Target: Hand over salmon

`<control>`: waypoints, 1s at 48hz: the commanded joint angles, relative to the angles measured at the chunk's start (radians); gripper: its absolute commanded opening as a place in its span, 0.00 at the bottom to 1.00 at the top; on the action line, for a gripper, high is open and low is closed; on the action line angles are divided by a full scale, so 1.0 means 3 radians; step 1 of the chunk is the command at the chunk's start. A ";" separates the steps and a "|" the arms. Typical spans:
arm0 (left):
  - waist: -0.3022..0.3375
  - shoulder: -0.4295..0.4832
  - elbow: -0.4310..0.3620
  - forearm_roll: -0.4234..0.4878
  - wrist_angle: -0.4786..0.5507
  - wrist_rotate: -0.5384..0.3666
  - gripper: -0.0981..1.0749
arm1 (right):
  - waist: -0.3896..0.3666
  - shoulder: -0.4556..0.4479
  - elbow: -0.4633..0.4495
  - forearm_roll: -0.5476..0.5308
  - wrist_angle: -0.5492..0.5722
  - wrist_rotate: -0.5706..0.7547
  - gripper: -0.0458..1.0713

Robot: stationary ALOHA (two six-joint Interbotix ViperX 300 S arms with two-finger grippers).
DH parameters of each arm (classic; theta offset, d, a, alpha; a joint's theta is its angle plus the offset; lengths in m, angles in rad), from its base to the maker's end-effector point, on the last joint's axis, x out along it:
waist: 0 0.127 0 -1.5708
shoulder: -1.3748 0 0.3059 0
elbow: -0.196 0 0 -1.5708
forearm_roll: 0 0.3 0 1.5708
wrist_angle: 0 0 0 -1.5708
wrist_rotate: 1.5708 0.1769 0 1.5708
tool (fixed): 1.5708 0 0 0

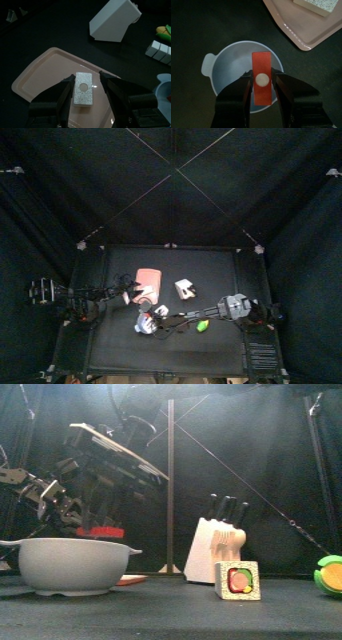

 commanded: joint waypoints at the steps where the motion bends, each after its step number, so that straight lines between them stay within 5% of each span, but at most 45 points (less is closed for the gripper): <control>1: -0.0005 -0.0066 -0.0015 0.0072 -0.0015 0.0005 0.79 | -0.0036 -0.0266 -0.0015 0.0031 -0.0097 -0.0061 0.62; 12: -0.0087 -0.0343 0.0077 0.0450 -0.0015 0.0005 0.79 | -0.0153 -0.0619 0.0143 0.0378 -0.0215 -0.0496 0.62; 38: -0.0895 -0.1304 0.0276 0.1570 -0.0015 0.0031 0.79 | -0.0496 -0.1365 0.1079 0.2102 -0.1386 -0.1744 0.61; 48: -0.0931 -0.1263 -0.0020 0.1667 0.0000 0.0608 0.79 | -0.0695 -0.1744 0.1580 0.2966 -0.1897 -0.2163 0.61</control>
